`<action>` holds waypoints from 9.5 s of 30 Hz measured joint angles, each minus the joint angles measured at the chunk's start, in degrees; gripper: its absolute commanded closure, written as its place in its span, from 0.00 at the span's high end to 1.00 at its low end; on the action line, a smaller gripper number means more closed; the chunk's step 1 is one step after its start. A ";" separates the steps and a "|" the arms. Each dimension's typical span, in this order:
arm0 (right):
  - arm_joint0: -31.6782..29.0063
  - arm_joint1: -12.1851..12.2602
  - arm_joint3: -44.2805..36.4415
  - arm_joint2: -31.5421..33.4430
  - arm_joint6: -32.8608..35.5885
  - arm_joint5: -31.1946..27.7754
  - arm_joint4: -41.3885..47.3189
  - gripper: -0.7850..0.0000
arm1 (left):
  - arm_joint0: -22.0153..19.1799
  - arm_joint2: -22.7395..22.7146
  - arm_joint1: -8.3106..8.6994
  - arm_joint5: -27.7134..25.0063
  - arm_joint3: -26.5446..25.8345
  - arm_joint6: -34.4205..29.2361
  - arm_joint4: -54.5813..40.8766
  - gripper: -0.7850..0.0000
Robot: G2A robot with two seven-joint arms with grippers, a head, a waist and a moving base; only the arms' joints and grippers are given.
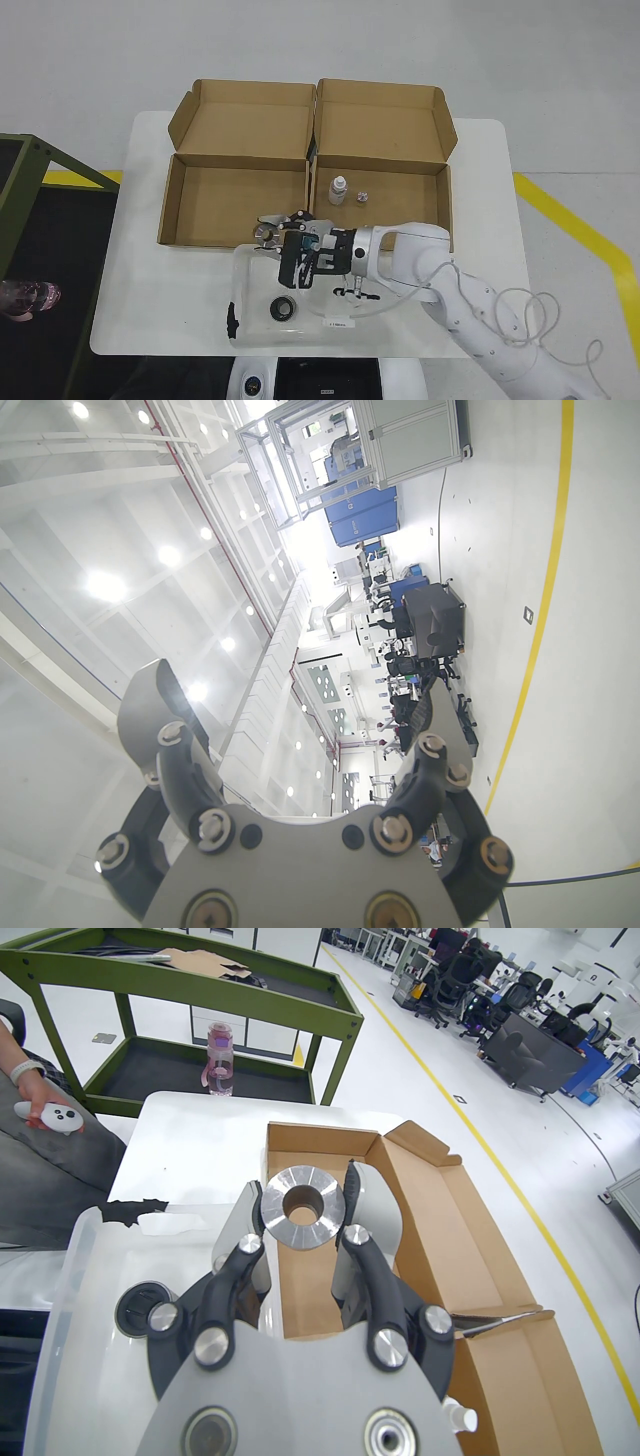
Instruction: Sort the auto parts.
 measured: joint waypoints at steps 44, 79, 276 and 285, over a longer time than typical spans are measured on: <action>18.81 -8.61 34.69 -11.62 0.06 7.59 3.54 0.00 | 0.00 0.00 0.00 0.00 0.00 0.00 0.00 1.00; 22.45 -14.33 44.12 -15.16 7.48 11.26 -1.25 0.41 | 0.00 0.00 0.00 0.00 0.00 0.00 0.00 1.00; 11.67 -7.52 24.29 -5.91 4.22 -1.79 0.16 0.00 | 0.00 0.00 0.00 0.00 0.00 0.00 0.00 1.00; 13.06 -8.67 29.58 -7.72 4.42 -0.90 1.35 0.00 | 0.00 0.00 0.00 0.00 0.00 0.00 0.00 1.00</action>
